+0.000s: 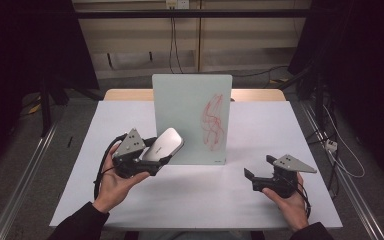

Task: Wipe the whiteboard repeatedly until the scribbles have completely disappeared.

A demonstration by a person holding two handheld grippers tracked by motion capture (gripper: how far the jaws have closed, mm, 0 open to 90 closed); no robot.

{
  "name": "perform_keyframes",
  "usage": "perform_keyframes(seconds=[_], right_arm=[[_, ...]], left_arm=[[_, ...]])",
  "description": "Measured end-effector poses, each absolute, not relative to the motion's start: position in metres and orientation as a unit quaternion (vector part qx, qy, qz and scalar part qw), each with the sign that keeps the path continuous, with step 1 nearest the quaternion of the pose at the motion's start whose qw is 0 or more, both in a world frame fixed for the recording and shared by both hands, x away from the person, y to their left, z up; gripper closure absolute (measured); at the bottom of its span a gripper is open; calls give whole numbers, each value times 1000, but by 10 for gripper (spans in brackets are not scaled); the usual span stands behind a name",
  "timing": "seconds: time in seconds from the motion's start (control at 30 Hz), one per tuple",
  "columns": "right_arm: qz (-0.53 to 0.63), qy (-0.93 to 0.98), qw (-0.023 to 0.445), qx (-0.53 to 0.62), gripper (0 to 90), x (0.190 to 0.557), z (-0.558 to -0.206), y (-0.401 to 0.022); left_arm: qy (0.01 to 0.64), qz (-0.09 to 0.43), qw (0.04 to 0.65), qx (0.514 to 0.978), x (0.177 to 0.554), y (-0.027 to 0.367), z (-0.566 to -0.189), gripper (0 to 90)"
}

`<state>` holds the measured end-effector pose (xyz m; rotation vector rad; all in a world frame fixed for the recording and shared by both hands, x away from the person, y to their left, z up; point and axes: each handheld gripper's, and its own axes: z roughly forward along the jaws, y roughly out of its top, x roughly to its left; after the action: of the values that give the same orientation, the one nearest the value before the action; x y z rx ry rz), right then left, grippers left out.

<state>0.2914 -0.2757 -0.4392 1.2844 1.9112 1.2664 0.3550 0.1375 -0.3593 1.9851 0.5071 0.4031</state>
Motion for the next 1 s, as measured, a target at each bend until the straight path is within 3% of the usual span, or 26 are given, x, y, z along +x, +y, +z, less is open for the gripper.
perform_keyframes(seconds=[1.0], right_arm=[[467, 702, 252, 475, 59, 291, -439, -276]], left_arm=[[172, 217, 510, 814, 374, 91, -336, 310]])
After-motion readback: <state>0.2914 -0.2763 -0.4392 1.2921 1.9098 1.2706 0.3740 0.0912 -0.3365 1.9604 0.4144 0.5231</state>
